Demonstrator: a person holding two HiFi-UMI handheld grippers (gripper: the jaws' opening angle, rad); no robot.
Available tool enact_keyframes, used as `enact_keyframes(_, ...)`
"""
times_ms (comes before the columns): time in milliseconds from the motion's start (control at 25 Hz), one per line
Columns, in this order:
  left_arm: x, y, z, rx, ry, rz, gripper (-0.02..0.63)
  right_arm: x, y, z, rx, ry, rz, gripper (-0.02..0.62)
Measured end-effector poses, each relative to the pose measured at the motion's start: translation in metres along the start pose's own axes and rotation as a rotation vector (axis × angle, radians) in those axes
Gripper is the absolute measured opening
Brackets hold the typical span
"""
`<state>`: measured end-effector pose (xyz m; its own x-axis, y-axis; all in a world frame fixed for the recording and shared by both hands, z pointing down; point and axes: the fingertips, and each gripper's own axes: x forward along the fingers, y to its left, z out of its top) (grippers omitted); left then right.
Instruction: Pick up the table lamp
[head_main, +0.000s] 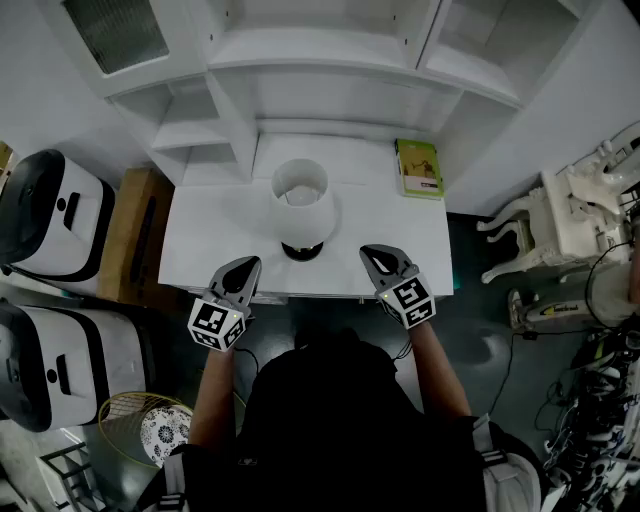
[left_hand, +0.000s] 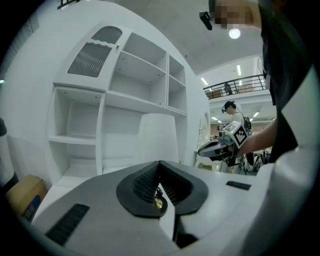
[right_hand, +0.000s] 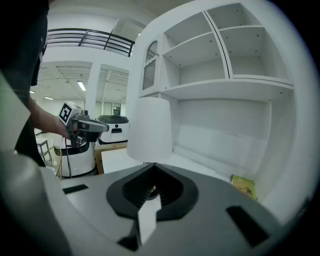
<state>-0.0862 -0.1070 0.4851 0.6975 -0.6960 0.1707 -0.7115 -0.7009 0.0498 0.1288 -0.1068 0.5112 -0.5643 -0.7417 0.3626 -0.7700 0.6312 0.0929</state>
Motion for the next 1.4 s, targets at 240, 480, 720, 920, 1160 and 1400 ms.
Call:
enact_keyframes(240, -0.009, 0.007, -0.001, -0.005, -0.008, -0.019, 0.011, 0.004, 0.012, 0.002, -0.003, 0.002, -0.014, 0.006)
enact_keyframes(480, -0.018, 0.013, -0.004, -0.007, -0.012, -0.038, 0.011, 0.008, 0.024, -0.001, -0.003, 0.002, -0.037, 0.006)
enact_keyframes(720, -0.026, 0.021, -0.007, -0.011, -0.013, -0.048, 0.011, 0.012, 0.037, 0.001, 0.044, -0.018, -0.052, 0.008)
enact_keyframes(920, -0.027, 0.021, -0.009, -0.022, -0.015, -0.061, 0.011, 0.016, 0.046, -0.006, 0.039, 0.000, -0.032, 0.008)
enact_keyframes(1160, -0.027, 0.022, -0.007, -0.018, -0.017, -0.067, 0.011, 0.034, 0.053, -0.018, 0.034, 0.024, -0.003, 0.009)
enact_keyframes(1400, -0.027, 0.029, -0.008, -0.001, 0.002, -0.058, 0.011, 0.064, 0.054, -0.029, 0.035, -0.001, 0.034, 0.058)
